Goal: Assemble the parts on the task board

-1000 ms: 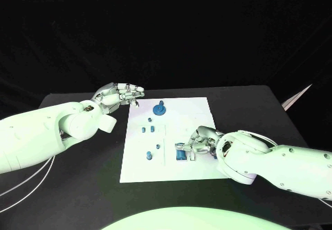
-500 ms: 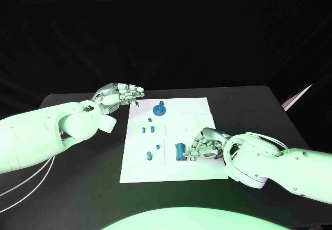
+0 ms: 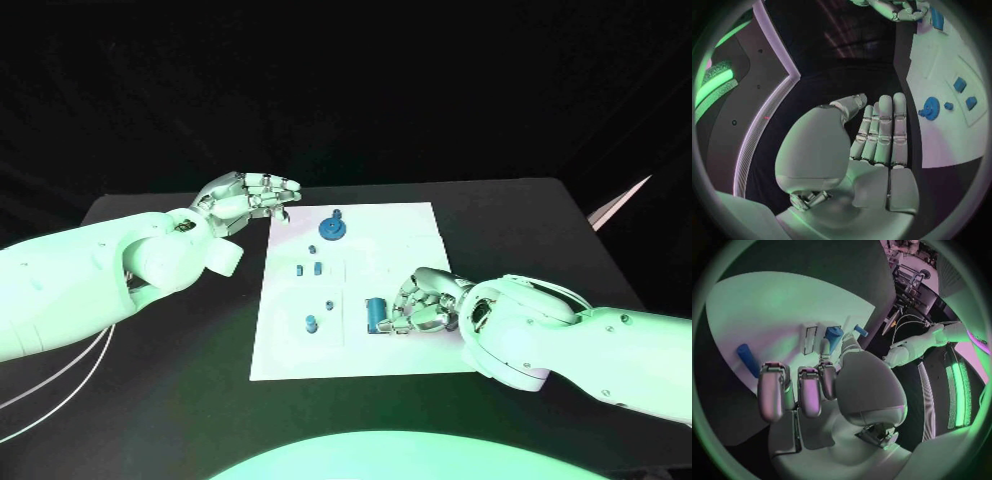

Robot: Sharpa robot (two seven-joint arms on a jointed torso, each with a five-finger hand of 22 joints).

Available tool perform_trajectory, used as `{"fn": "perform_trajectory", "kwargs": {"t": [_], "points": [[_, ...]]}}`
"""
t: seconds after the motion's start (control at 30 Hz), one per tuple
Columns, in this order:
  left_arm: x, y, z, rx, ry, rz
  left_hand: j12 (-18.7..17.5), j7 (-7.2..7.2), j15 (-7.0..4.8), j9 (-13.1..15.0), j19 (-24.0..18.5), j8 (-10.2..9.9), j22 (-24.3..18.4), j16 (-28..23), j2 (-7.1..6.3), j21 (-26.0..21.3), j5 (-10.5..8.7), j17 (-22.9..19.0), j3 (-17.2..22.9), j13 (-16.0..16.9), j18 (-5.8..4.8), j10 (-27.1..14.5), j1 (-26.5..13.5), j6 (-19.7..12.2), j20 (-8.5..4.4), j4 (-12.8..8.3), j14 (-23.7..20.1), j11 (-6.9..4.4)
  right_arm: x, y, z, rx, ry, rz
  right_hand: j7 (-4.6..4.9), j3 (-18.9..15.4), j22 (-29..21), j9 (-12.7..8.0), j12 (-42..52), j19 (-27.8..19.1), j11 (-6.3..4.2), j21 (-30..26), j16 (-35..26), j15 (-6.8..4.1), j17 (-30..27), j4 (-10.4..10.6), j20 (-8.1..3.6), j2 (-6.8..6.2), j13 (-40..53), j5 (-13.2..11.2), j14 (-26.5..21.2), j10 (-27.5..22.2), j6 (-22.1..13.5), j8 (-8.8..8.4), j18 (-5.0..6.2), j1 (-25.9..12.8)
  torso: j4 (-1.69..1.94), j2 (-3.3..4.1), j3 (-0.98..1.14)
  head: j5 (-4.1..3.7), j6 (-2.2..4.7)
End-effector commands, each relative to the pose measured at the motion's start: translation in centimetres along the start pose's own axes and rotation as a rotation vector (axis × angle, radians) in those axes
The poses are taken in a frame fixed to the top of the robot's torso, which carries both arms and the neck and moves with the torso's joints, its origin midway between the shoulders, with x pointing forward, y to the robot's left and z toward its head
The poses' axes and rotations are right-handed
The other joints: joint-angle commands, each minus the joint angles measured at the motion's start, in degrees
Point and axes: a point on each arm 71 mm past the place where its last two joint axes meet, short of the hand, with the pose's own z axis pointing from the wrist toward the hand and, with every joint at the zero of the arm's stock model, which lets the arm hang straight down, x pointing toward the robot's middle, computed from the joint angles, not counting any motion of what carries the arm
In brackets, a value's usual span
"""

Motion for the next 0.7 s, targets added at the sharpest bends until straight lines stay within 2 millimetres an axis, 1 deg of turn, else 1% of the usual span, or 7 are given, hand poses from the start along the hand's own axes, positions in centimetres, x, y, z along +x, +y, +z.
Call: {"fn": "perform_trajectory", "kwargs": {"t": [0.03, 0.2, 0.3, 0.53, 0.7], "points": [[0.16, -0.07, 0.06, 0.003, 0.005, -0.002, 0.24, 0.24, 0.05, -0.63, 0.8, 0.97, -0.82, -0.64, 0.5, -1.04, -0.09, -0.67, -1.28, -0.53, 0.74, -0.84, -0.57, -0.47, 0.44, 0.78, -0.22, 0.23, 0.17, -0.05, 0.11, 0.004, 0.003, -0.008, -0.27, 0.7, 13.98, 0.21, 0.49, 4.63, -0.63, 1.54, 0.83, -0.18, 12.57, -0.21, -0.67, 0.82, 7.55, -0.67, 5.37, 2.1, 0.29, 0.32, -1.17, 2.0, 0.03, 0.02, -0.03, 0.09, -0.06], [0.13, -0.07, 0.04, 0.003, 0.004, -0.002, 0.24, 0.24, 0.05, -0.63, 0.8, 0.97, -0.82, -0.64, 0.5, -1.04, -0.09, -0.67, -1.28, -0.53, 0.74, -0.84, -0.57, -0.47, 0.44, 0.78, -0.22, 0.23, 0.14, -0.23, 0.37, 0.015, -0.011, -0.016, -0.33, 1.19, 13.99, 0.14, 0.53, 4.64, -0.68, 1.59, 0.84, -0.22, 12.6, -0.1, -0.7, 0.98, 7.61, -0.66, 5.37, 2.14, 0.41, 0.26, -1.18, 2.58, 0.04, 0.0, -0.05, 0.21, -0.19], [0.11, -0.07, 0.02, 0.003, 0.003, -0.002, 0.24, 0.24, 0.05, -0.63, 0.8, 0.97, -0.82, -0.64, 0.5, -1.04, -0.09, -0.67, -1.28, -0.53, 0.74, -0.84, -0.57, -0.47, 0.44, 0.78, -0.22, 0.23, 0.05, -0.27, 0.54, 0.018, -0.026, -0.023, -0.4, 1.61, 14.01, 0.07, 0.58, 4.65, -0.73, 1.66, 0.83, -0.26, 12.58, -0.03, -0.72, 1.22, 7.67, -0.52, 5.37, 2.19, 0.51, 0.21, -1.19, 3.04, 0.0, -0.01, -0.02, 0.28, -0.22], [0.11, -0.07, 0.02, 0.003, 0.003, -0.003, 0.31, 0.26, 0.06, -0.69, 0.86, 1.09, -0.94, -0.67, 0.57, -1.21, -0.07, -0.67, -1.24, -0.57, 0.74, -0.94, -0.55, -0.56, 0.45, 0.89, -0.26, 0.25, -0.14, -0.18, 0.74, 0.013, -0.059, -0.035, -0.44, 1.99, 14.03, 0.0, 0.67, 4.67, -0.78, 1.74, 0.86, -0.3, 12.64, 0.13, -0.76, 1.53, 7.76, -0.3, 5.38, 2.26, 0.63, 0.16, -1.21, 3.28, -0.01, 0.02, -0.02, 0.29, -0.31], [0.09, -0.08, 0.0, 0.003, 0.003, -0.003, 0.31, 0.26, 0.06, -0.69, 0.86, 1.09, -0.94, -0.67, 0.57, -1.21, -0.07, -0.67, -1.24, -0.57, 0.74, -0.94, -0.55, -0.56, 0.45, 0.89, -0.26, 0.25, -0.28, -0.2, 0.72, 0.008, -0.078, -0.037, -0.45, 2.15, 14.05, -0.05, 0.74, 4.69, -0.79, 1.84, 0.89, -0.32, 12.73, 0.27, -0.78, 1.73, 7.82, -0.09, 5.4, 2.31, 0.69, 0.12, -1.22, 3.24, -0.03, 0.0, 0.02, 0.29, -0.33]]}}
